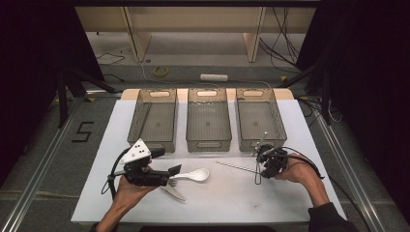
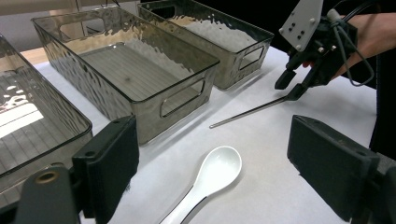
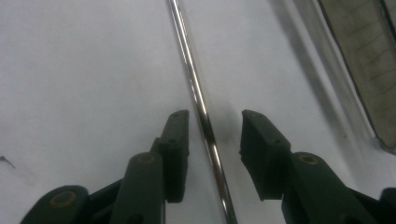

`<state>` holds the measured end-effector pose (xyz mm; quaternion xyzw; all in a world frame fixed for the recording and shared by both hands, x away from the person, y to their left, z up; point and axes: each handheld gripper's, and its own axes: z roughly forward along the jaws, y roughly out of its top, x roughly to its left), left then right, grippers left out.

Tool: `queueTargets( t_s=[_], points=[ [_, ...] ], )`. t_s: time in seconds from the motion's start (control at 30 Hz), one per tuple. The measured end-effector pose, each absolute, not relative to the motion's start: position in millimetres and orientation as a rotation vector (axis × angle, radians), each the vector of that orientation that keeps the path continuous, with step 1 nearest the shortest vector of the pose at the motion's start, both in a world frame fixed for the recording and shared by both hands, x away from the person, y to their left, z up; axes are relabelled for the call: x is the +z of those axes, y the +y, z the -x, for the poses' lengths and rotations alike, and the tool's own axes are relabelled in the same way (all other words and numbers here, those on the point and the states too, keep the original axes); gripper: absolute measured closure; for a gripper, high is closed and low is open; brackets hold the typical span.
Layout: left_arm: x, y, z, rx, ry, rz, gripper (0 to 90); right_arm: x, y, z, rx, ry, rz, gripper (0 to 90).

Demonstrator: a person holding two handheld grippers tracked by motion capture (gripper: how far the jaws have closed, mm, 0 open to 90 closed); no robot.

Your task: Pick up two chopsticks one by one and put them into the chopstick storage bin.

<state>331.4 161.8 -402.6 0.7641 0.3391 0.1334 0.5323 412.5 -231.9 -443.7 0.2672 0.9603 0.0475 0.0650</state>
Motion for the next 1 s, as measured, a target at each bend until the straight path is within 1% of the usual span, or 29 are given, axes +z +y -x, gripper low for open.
queueTargets(
  t_s=[0.37, 0.53, 0.67, 1.0],
  points=[
    [-403.1, 160.7, -331.7, 0.317, 0.801, -1.838, 16.5, -451.3, -233.4, -414.4, 0.108, 2.943, -0.793, 77.9],
    [-403.3, 160.0, -331.6, 0.313, 0.803, -1.836, 16.5, -452.0, -230.7, -413.5, 0.091, 2.954, -0.779, 83.2],
    [-403.5, 159.3, -331.5, 0.315, 0.798, -1.840, 16.5, -452.0, -228.7, -412.4, 0.080, 2.954, -0.776, 85.1],
    [-403.5, 158.3, -331.6, 0.313, 0.793, -1.847, 16.5, -448.5, -228.9, -410.1, 0.072, 2.982, -0.723, 86.1]
  ],
)
